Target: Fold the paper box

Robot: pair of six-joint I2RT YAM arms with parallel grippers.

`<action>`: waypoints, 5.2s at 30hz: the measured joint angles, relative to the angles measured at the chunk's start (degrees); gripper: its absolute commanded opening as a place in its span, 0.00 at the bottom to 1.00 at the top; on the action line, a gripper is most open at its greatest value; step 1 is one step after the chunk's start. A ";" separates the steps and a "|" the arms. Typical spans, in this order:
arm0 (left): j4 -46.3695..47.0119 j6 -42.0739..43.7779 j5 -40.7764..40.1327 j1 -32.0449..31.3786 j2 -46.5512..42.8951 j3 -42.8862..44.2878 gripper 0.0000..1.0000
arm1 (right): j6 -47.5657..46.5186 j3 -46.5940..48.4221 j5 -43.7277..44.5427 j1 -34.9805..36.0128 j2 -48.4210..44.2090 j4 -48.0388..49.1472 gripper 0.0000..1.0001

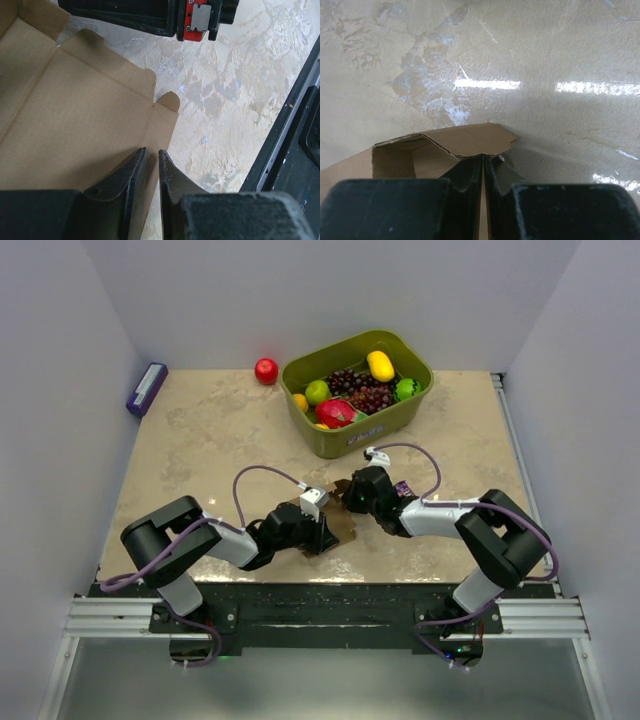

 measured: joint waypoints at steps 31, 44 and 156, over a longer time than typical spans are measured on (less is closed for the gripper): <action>-13.07 4.22 -2.71 -0.33 -9.73 1.46 0.37 | -5.97 -2.75 -4.39 3.41 -12.04 -8.59 0.46; -11.19 6.69 -7.19 -0.33 -4.42 2.36 0.22 | -7.34 0.48 -5.20 2.51 -3.63 -6.29 0.29; -2.01 5.57 -6.25 -0.33 -0.81 0.70 0.21 | -6.99 1.57 -16.35 -5.20 5.79 8.92 0.11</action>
